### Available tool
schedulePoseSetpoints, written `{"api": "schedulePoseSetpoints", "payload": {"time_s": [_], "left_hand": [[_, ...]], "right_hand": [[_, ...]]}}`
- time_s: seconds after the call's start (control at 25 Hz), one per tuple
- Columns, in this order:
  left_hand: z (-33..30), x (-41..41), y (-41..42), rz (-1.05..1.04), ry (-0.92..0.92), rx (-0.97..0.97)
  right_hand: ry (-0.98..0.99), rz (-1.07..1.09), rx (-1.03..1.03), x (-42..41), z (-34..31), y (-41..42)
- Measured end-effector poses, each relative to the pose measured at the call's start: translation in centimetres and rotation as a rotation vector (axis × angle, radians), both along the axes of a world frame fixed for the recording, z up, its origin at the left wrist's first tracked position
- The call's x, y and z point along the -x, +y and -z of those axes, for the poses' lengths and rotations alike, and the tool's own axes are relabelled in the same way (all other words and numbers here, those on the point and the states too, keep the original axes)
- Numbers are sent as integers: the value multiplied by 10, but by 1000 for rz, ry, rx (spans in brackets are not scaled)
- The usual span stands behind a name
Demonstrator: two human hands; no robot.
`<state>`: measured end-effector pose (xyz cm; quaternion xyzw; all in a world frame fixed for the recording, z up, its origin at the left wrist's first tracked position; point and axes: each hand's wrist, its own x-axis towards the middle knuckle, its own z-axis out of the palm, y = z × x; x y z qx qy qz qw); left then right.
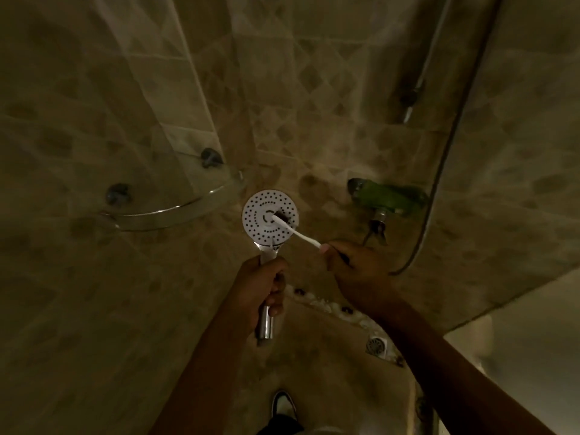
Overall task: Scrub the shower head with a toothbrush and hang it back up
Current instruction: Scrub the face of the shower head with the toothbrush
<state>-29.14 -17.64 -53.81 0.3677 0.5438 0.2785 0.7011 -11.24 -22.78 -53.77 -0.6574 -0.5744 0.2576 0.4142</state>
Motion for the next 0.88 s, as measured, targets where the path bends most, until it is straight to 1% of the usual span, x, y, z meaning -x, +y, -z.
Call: {"api": "schedulePoseSetpoints", "payload": {"time_s": [0.12, 0.24, 0.44, 0.52, 0.56, 0.68, 0.72, 0.8, 0.88], "left_hand": [[-12, 41, 34, -93, 0, -40], [-21, 85, 64, -196, 9, -78], [-24, 158, 108, -354, 1, -116], [-23, 171, 118, -364, 1, -132], [-22, 174, 120, -368, -2, -131], [-20, 183, 125, -383, 12, -136], [-19, 185, 126, -382, 16, -136], [-17, 190, 126, -385, 9, -130], [-15, 194, 127, -383, -2, -133]], "right_hand": [[11, -72, -76, 39, -13, 51], [13, -158, -103, 73, -31, 97], [48, -173, -146, 119, -48, 191], [-38, -185, -144, 132, -49, 225], [-130, -195, -119, 136, -48, 239], [-488, -262, -49, 157, -40, 272], [-547, -312, -42, 164, -38, 279], [-588, -418, -15, 176, -34, 290], [-580, -496, 12, 181, -35, 297]]}}
